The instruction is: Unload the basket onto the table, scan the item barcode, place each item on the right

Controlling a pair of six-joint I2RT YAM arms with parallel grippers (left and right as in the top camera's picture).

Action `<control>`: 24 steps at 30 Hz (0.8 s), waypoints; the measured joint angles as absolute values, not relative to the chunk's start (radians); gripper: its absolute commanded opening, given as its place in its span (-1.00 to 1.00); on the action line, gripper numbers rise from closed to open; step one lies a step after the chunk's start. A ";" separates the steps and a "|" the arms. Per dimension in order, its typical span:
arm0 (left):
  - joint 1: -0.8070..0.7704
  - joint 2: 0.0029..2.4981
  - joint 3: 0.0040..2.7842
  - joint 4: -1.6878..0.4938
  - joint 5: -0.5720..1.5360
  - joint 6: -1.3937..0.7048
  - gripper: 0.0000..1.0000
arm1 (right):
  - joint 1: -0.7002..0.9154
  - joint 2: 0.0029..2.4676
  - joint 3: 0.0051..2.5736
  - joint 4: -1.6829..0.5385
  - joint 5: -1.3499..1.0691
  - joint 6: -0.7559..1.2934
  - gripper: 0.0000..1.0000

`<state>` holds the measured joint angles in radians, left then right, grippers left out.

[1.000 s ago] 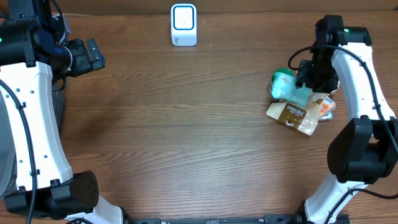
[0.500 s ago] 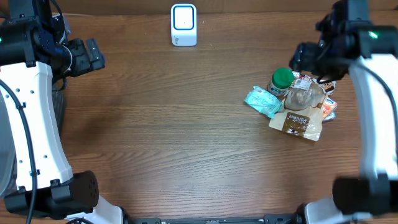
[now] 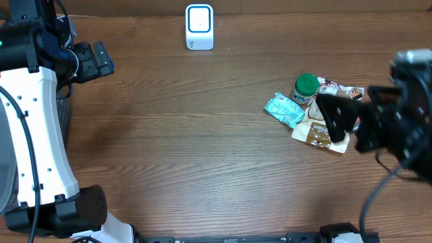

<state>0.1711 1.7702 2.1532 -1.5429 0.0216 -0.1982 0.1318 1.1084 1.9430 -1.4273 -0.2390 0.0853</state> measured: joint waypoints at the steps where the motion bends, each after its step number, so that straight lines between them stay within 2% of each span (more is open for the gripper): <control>1: 0.171 1.770 2.153 -1.542 0.022 -0.198 0.99 | 0.132 1.093 1.943 -1.433 -0.237 0.085 1.00; 7: 0.171 1.770 2.153 -1.542 0.022 -0.198 1.00 | 0.132 1.032 1.943 -1.521 -0.221 0.083 1.00; 15: 0.171 1.770 2.153 -1.542 0.022 -0.198 0.99 | 0.132 1.037 1.929 -1.495 -0.147 0.082 1.00; 22: 0.171 1.770 2.153 -1.542 0.022 -0.198 1.00 | 0.126 1.028 1.802 -1.309 -0.033 0.079 1.00; 24: 0.171 1.770 2.153 -1.543 0.022 -0.198 0.99 | 0.125 1.009 1.718 -1.179 -0.010 0.078 1.00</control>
